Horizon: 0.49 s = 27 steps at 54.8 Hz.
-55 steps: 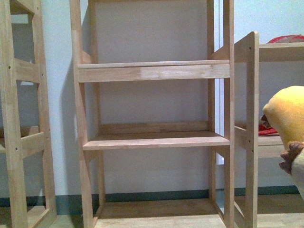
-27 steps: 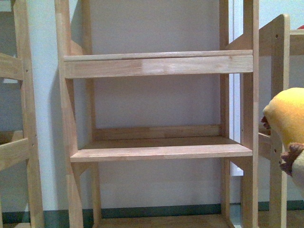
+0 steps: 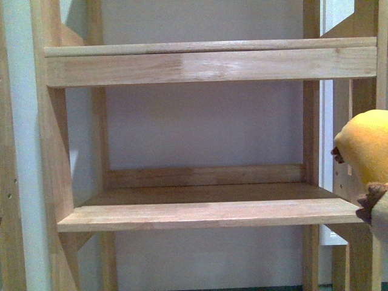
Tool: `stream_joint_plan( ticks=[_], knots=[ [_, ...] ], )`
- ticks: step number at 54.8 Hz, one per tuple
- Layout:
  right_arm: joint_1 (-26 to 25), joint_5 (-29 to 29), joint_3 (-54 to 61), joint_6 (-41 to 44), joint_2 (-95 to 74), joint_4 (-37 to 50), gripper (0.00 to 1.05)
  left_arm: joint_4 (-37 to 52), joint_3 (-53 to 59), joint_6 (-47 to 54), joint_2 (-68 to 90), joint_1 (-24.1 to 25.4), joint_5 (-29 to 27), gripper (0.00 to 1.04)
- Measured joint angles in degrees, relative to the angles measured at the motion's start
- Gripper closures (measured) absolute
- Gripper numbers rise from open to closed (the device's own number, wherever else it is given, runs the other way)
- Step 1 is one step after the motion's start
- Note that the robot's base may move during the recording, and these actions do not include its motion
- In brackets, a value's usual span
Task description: Put away toys
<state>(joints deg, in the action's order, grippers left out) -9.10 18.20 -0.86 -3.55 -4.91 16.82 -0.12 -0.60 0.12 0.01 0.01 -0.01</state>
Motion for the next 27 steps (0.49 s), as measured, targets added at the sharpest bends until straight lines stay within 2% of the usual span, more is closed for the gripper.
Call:
stream_joint_plan(
  ticks=[27],
  knots=[
    [0.0, 0.0, 0.0, 0.0, 0.0, 0.0, 0.87, 0.0, 0.0, 0.0, 0.0, 0.0, 0.0, 0.06]
  ],
)
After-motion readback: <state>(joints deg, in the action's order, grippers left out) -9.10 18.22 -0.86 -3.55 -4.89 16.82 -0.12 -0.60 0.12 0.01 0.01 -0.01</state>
